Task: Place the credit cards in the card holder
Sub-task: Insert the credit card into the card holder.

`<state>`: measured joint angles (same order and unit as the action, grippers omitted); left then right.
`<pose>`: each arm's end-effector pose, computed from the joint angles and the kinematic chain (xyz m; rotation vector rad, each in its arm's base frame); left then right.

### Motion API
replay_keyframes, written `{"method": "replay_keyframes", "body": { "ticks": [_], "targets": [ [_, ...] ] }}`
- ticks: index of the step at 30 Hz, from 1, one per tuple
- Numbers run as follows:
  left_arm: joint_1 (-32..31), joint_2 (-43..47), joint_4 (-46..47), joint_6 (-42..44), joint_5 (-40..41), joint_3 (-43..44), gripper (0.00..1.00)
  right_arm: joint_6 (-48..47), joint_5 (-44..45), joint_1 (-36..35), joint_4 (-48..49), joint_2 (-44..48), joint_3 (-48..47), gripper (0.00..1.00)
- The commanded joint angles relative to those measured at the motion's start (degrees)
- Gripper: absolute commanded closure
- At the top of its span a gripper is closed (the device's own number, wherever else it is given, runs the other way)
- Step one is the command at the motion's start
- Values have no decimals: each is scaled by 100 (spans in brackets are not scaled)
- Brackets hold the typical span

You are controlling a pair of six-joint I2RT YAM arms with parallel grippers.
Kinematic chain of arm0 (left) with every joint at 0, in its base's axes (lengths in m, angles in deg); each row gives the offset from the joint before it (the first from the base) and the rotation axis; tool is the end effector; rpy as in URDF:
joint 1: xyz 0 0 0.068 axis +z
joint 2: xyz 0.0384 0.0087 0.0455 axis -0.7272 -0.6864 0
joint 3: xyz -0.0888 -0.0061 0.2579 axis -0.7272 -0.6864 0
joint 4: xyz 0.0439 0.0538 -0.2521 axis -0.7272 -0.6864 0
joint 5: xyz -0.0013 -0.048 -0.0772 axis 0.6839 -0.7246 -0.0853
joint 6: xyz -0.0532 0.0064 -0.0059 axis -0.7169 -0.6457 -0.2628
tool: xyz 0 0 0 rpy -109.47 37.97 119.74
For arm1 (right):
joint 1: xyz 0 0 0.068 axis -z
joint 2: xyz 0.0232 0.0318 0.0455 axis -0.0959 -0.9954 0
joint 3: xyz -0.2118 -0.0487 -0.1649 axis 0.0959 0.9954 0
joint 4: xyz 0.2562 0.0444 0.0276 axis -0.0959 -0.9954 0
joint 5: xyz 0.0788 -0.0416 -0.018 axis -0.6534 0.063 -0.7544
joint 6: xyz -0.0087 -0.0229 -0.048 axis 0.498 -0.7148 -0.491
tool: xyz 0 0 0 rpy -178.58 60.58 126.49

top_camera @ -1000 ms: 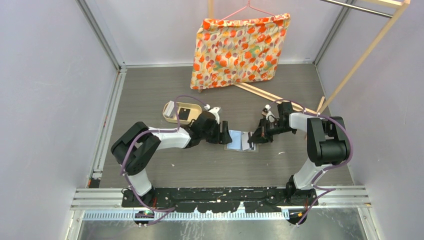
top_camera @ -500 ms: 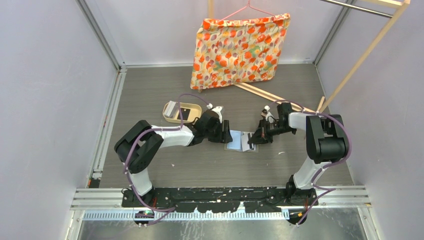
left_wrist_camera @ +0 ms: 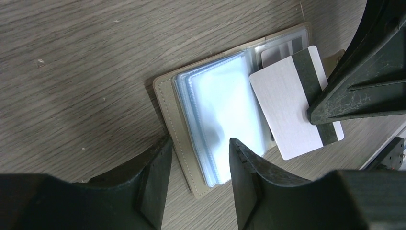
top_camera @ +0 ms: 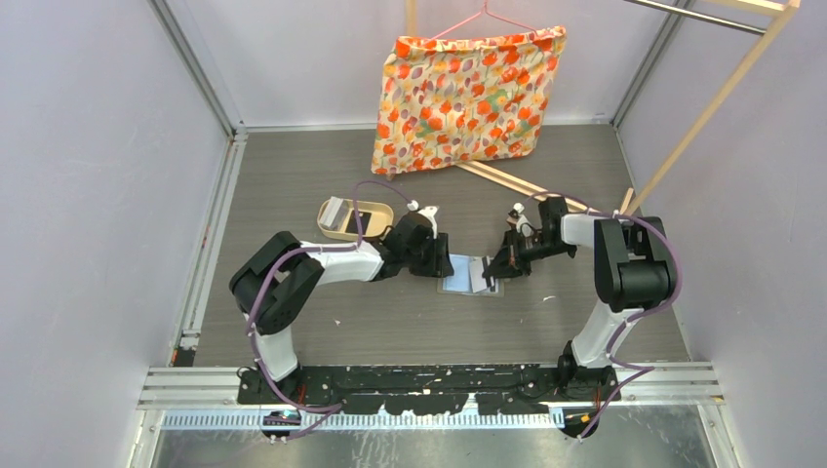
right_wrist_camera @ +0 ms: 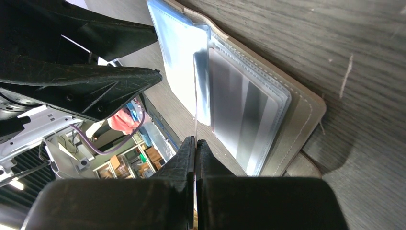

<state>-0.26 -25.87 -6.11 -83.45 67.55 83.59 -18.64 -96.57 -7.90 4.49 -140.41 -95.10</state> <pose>0.2493 -0.2729 0.1530 0.2444 2.4819 -0.8464 0.2818 0.0410 0.1196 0.0946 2.7614 1.4498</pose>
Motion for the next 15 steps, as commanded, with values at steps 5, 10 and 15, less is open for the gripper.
{"method": "replay_keyframes", "body": {
  "ticks": [5, 10, 15],
  "targets": [
    [-46, -192, -464, 9, -26, 109, 54, -200, 33, -111, -197, -264, -300, 99],
    [-46, -205, -462, 9, -64, 114, 56, -241, 125, -133, -258, -453, -420, 99],
    [-46, -218, -462, 9, -95, 125, 58, -261, 242, -135, -297, -623, -533, 99]
  ]
}}
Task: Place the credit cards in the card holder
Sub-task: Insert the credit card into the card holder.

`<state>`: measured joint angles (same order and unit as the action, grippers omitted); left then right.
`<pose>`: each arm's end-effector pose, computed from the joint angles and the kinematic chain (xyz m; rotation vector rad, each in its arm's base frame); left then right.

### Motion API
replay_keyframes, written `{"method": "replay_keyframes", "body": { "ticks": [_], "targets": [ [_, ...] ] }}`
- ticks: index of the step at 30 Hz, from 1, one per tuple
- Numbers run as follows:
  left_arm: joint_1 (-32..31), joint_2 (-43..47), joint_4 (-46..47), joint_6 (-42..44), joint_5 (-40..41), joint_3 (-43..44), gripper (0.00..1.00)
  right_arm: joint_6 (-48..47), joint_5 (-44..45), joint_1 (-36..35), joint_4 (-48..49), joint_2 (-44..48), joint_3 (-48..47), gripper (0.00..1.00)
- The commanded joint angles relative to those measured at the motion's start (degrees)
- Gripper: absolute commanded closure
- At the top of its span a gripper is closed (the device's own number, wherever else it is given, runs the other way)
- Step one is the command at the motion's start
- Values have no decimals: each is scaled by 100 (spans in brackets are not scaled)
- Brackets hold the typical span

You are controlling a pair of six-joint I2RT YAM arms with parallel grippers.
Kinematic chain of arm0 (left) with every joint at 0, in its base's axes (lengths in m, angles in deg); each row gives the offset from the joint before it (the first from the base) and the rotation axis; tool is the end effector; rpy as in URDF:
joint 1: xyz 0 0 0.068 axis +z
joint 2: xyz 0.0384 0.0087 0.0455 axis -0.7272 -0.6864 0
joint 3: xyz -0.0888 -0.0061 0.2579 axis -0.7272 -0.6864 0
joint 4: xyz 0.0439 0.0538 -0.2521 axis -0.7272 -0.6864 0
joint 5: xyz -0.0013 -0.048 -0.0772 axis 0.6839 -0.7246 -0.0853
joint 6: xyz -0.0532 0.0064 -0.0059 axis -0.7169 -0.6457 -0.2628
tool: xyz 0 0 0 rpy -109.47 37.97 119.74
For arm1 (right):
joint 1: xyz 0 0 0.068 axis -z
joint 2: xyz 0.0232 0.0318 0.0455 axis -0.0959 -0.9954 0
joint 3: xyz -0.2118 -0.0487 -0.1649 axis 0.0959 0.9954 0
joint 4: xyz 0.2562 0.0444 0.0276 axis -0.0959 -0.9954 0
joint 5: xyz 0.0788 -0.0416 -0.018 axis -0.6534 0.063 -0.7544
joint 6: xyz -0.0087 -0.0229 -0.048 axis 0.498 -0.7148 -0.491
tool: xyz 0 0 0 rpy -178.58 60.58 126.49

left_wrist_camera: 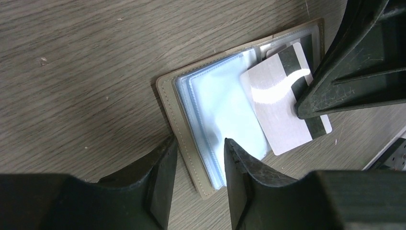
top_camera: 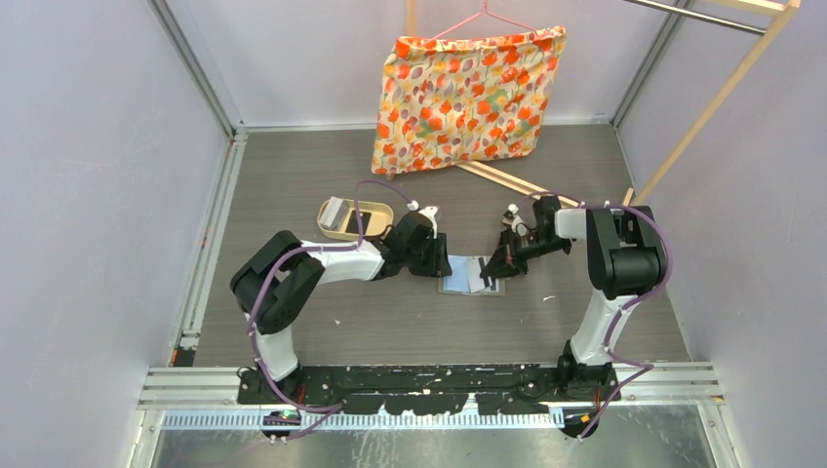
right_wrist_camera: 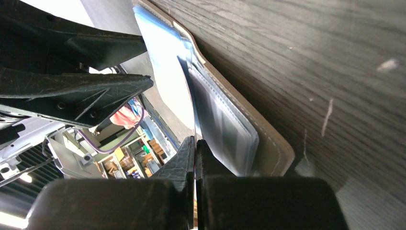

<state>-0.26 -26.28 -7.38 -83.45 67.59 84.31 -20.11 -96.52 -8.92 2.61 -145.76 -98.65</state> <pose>0.2502 -0.2738 0.1524 0.2440 2.4982 -0.8343 0.2938 0.0467 0.1067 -0.0808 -2.7570 -1.4366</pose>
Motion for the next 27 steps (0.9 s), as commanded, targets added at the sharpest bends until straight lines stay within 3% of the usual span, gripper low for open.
{"method": "replay_keyframes", "body": {
  "ticks": [1, 27],
  "targets": [
    [-46, -181, -335, 9, -112, 54, 58, -119, 284, -28, -109, -90, -180, 99],
    [-55, -305, -489, 57, -334, 161, 61, 520, 891, -171, 768, 188, -23, 95]
  ]
}}
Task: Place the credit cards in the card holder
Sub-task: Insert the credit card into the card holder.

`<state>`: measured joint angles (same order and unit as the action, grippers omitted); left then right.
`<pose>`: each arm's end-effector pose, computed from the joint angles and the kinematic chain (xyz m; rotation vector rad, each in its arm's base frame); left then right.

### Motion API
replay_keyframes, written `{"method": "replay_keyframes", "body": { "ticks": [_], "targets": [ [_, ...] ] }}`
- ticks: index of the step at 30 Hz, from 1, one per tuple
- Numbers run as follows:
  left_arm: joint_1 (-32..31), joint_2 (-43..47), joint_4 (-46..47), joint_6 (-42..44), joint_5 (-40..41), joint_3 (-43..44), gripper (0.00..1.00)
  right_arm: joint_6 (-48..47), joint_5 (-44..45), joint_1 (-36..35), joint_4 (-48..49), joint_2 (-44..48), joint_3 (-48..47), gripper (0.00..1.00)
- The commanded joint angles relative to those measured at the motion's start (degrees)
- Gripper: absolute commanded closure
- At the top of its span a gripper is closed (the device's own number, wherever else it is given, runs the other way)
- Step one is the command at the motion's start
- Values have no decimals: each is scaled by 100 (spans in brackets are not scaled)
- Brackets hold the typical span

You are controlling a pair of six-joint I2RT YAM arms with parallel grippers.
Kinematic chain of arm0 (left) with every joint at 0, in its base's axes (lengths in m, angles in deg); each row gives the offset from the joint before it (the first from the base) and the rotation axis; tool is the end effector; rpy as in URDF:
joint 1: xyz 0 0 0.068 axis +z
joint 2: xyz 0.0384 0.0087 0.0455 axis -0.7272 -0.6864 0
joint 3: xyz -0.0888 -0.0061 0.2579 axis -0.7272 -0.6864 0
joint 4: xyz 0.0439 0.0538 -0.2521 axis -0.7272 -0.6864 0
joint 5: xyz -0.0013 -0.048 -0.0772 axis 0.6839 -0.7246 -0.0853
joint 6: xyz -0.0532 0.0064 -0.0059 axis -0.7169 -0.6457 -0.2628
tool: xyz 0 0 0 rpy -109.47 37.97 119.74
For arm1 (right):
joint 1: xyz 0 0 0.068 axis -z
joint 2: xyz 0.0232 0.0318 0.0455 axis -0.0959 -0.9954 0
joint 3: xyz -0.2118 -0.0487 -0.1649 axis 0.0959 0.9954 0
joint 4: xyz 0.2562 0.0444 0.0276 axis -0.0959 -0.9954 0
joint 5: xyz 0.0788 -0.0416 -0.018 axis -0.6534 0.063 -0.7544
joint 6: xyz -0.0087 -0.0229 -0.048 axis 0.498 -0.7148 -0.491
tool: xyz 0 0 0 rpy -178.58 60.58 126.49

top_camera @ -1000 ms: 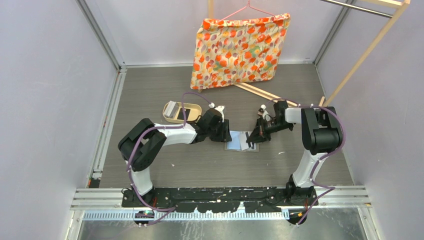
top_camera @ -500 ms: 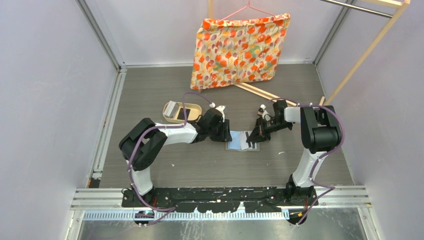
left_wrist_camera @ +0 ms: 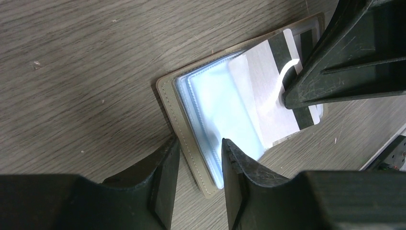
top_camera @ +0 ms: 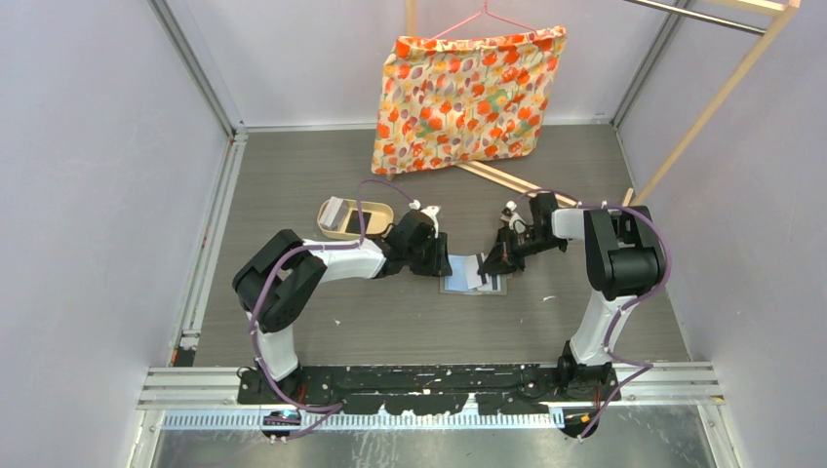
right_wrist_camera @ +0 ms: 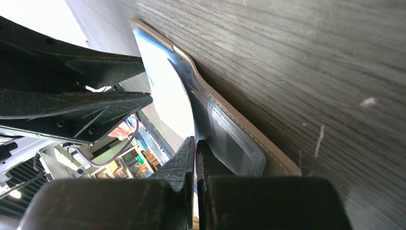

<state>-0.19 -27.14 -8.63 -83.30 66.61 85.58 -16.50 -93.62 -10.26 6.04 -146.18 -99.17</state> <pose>0.2526 -0.2766 0.1518 0.2553 2.5168 -0.8407 0.3008 0.0532 0.1057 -0.0991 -2.8083 -1.3846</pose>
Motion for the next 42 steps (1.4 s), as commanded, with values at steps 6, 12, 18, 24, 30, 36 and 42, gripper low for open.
{"method": "replay_keyframes", "body": {
  "ticks": [6, 12, 18, 24, 30, 36, 42],
  "targets": [
    [-61, -219, -335, 47, -255, 29, 61, 298, 625, -39, 504, 236, 90, 91],
    [-61, -227, -330, 49, -311, 33, 61, 396, 531, -70, 460, 93, 50, 89],
    [-61, -204, -269, 44, -335, 9, 61, 227, 510, -299, 281, 150, -51, 85],
    [-51, -123, -255, 38, -321, -97, 61, -12, 535, -442, -41, 133, -212, 84],
    [-52, -114, -117, 36, -308, -108, 61, -189, 533, -452, -233, 242, -228, 83],
    [-52, -105, -89, 42, -316, -123, 62, -250, 498, -463, -340, 220, -264, 88],
    [-52, -104, -86, 46, -333, -120, 61, -201, 472, -585, -298, 184, -351, 85]
  ]
}}
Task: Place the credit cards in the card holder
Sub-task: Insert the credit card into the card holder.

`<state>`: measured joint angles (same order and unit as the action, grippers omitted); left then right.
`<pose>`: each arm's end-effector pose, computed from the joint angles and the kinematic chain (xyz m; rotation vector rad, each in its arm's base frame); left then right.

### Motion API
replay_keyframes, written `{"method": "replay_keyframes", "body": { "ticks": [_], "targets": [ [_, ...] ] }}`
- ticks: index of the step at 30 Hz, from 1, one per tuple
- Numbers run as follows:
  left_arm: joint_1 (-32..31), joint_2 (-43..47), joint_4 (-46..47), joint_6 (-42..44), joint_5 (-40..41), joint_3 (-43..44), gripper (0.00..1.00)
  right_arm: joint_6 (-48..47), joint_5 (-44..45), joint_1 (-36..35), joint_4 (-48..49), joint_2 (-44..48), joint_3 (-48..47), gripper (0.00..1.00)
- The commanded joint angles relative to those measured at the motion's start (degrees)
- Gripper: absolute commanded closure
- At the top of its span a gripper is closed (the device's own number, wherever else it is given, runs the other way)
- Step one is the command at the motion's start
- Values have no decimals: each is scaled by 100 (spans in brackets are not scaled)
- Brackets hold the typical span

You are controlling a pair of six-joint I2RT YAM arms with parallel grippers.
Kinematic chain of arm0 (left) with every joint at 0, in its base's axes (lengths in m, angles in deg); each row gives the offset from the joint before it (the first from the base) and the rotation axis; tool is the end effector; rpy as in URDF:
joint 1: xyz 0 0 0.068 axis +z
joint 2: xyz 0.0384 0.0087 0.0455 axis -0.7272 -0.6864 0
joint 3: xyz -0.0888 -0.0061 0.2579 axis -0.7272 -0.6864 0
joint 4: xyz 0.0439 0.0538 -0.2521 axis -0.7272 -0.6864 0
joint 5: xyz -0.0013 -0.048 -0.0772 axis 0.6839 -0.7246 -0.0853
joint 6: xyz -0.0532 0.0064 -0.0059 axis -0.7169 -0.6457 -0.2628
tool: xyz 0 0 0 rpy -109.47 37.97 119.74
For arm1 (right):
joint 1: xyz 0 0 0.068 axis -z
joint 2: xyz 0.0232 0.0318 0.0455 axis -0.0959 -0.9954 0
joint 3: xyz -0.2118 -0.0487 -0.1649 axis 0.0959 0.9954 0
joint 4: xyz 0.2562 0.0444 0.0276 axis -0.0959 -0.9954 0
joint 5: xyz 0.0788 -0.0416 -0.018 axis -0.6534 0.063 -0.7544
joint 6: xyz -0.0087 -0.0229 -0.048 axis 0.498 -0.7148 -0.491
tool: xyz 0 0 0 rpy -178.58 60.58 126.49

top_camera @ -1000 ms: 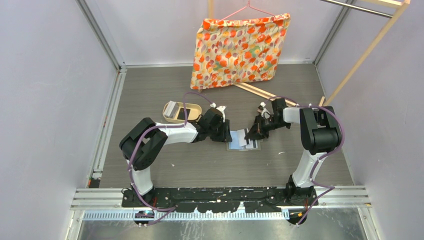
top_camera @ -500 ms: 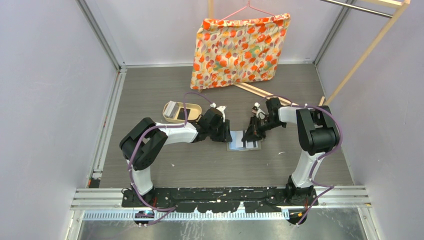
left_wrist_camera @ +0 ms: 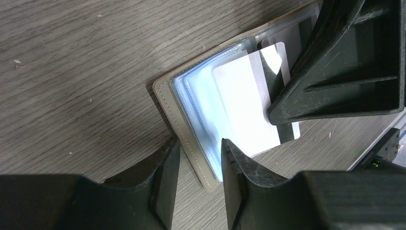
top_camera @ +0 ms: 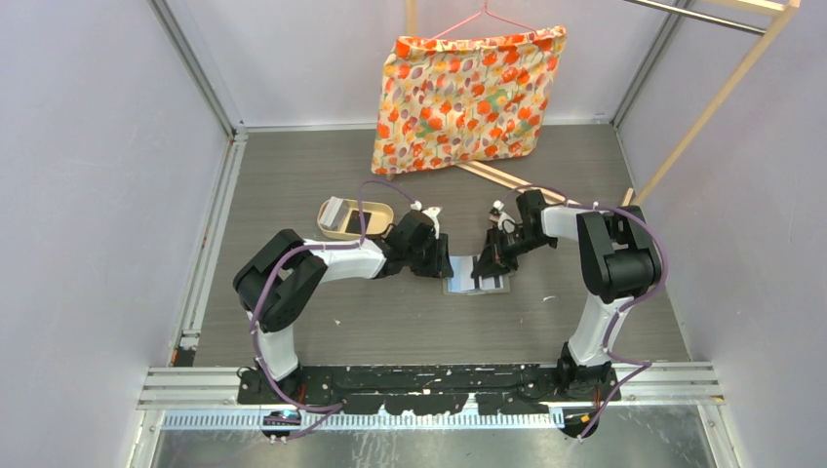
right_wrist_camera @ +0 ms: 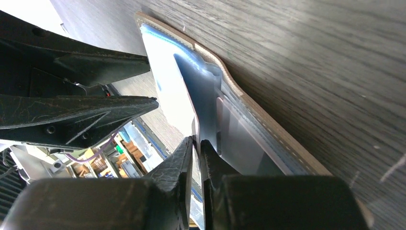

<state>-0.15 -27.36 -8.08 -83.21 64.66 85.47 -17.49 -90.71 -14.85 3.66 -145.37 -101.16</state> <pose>0.2522 -0.2775 0.1508 0.2755 2.5222 -0.8780 0.3008 0.0768 0.1150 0.0366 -2.8328 -1.3102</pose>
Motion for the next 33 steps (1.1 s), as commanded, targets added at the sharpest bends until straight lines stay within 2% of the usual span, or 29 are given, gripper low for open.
{"method": "replay_keyframes", "body": {
  "ticks": [1, 22, 33],
  "targets": [
    [-57, -83, -132, 38, -146, -111, 61, -81, 182, -135, -34, 99, -161, 83],
    [-57, 206, 186, 3, -23, -410, 61, -619, 741, -182, -596, 515, -462, 56],
    [-48, 342, 472, -2, -135, -597, 61, -964, 1340, -631, -912, 693, -643, 52]
  ]
}}
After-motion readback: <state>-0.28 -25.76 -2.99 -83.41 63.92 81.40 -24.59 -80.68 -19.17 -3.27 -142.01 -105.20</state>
